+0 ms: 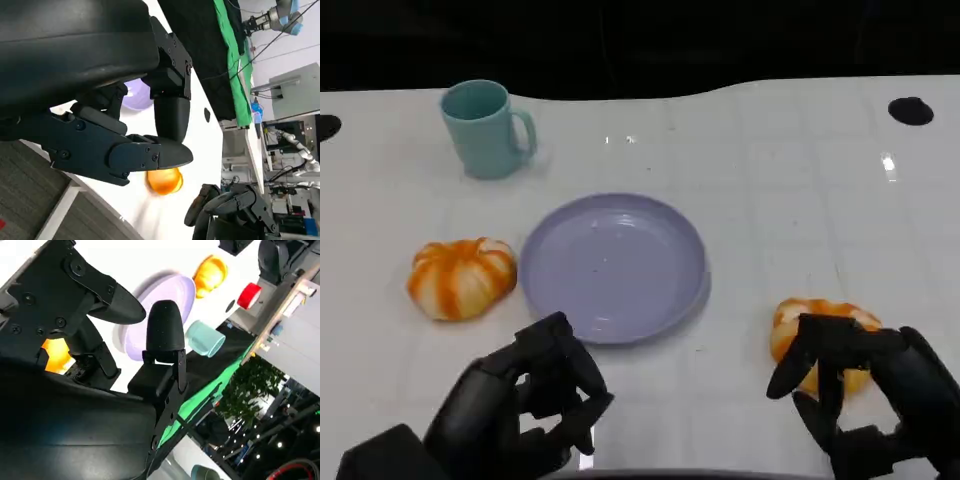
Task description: Grasp the bread from the table and place it into the plate.
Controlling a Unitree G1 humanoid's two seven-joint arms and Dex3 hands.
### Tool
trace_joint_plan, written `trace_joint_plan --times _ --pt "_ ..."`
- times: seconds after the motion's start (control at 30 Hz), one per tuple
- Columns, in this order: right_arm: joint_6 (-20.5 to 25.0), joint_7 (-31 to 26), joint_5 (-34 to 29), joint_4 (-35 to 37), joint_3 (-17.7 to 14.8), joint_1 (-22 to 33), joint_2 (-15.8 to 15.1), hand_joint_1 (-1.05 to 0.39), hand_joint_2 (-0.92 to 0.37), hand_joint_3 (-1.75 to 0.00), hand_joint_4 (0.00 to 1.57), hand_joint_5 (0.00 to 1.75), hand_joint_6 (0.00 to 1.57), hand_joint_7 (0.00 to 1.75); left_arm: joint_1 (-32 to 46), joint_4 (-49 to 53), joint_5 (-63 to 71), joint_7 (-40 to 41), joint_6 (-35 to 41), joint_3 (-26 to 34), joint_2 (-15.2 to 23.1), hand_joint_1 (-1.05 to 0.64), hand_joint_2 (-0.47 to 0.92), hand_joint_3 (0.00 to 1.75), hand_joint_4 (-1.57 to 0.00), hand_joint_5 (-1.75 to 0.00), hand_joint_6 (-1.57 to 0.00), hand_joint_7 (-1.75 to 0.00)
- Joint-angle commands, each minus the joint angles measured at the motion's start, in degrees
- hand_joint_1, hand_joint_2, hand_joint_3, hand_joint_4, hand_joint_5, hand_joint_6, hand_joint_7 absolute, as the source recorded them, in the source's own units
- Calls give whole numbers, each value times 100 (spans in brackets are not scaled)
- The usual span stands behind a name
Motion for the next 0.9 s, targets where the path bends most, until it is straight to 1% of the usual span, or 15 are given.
trace_joint_plan --times 0.03,0.1,0.2,0.27,0.33,0.4,0.43,0.5,0.53,0.57,0.6,0.73,0.8,0.9 --pt "139 16 30 -191 -152 -91 -76 -8 -31 -122 76 157 72 106 2 -9 48 -10 -61 52 92 -53 92 41 -72 -175 -53 -172" --pt "234 36 1 -258 -182 -104 -92 -7 -31 -116 72 149 70 102 3 -11 43 -16 -50 51 96 -53 92 41 -72 -175 -53 -172" --pt "591 143 -81 -514 -195 -70 -146 -7 -32 -109 63 134 63 93 5 -13 37 -14 -35 47 96 -53 92 41 -72 -175 -53 -172" --pt "816 202 -219 -702 -190 -49 -207 -8 -33 -103 59 127 58 87 17 -33 41 -8 -20 43 97 -54 92 41 -72 -175 -53 -172" --pt "1004 257 -429 -862 -187 -46 -301 -13 -35 -96 53 117 52 79 25 -43 23 -21 -18 37 98 -54 92 41 -72 -175 -53 -172" --pt "1144 321 -588 -991 -192 -53 -393 -19 -41 -83 47 106 49 70 23 -33 12 -36 -31 34 101 -53 92 42 -72 -175 -53 -172" --pt "1224 354 -656 -1067 -199 -56 -432 -20 -43 -79 44 105 48 67 21 -30 19 -33 -30 33 102 -53 92 42 -71 -175 -52 -172" --pt "1376 421 -786 -1223 -220 -56 -505 -24 -52 -60 36 98 45 56 14 -11 32 -31 -52 33 105 -54 92 42 -71 -175 -52 -173" --pt "1448 461 -851 -1299 -230 -58 -553 -26 -56 -53 33 96 44 52 11 -7 33 -31 -54 33 105 -54 92 42 -71 -175 -52 -173" --pt "1494 520 -908 -1369 -244 -67 -626 -28 -60 -44 30 94 44 47 10 -15 32 -27 -41 32 103 -55 92 42 -71 -175 -52 -173" --pt "1513 591 -959 -1424 -259 -78 -715 -30 -65 -36 24 91 41 41 8 -19 28 -23 -32 30 97 -55 92 42 -71 -175 -52 -173" --pt "1755 956 -1153 -1733 -301 -96 -1044 -35 -74 -18 5 84 31 32 8 -20 22 -14 -4 40 97 -54 92 42 -72 -175 -52 -173" --pt "1876 1066 -1211 -1851 -308 -92 -1125 -34 -76 -12 1 78 30 29 2 -1 39 -8 -17 44 102 -55 92 42 -72 -175 -52 -173" --pt "2126 1404 -1613 -2183 -300 -102 -1426 -34 -76 -6 0 69 28 23 -10 12 1 -18 4 42 86 -54 92 42 -71 -175 -52 -173"
